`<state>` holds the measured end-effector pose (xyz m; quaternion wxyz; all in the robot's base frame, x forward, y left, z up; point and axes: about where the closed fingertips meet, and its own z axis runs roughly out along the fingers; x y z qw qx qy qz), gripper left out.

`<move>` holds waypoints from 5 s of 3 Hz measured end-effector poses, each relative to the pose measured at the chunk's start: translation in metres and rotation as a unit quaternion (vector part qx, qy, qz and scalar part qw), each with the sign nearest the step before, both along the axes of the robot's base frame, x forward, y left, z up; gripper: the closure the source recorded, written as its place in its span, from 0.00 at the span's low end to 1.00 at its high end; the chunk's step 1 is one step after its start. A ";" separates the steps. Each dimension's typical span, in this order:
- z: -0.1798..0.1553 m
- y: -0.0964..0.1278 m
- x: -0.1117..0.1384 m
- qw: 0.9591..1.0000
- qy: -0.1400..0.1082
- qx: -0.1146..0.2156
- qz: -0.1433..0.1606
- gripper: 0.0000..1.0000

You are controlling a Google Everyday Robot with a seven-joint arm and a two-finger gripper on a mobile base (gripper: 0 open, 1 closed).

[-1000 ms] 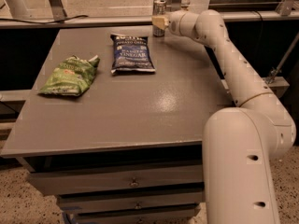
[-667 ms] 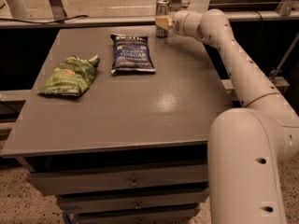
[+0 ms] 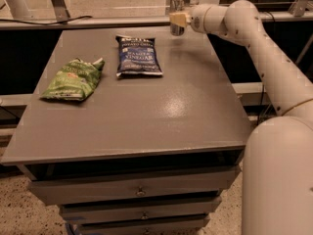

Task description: Knock redbull can over

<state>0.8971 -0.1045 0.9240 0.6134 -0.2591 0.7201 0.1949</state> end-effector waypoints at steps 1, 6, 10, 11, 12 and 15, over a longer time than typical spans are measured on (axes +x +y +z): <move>0.020 -0.005 -0.037 0.999 0.003 -0.027 0.025 1.00; 0.028 0.071 -0.147 0.944 0.003 -0.253 0.211 1.00; 0.004 0.092 -0.242 0.809 0.032 -0.514 0.283 1.00; 0.000 0.074 -0.250 0.782 0.080 -0.547 0.288 1.00; 0.000 0.050 -0.261 0.766 0.137 -0.557 0.292 1.00; -0.064 0.017 -0.287 0.758 0.231 -0.511 0.332 1.00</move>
Offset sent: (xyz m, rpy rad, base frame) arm -0.1288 0.0103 0.0455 -0.2692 0.0412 0.2601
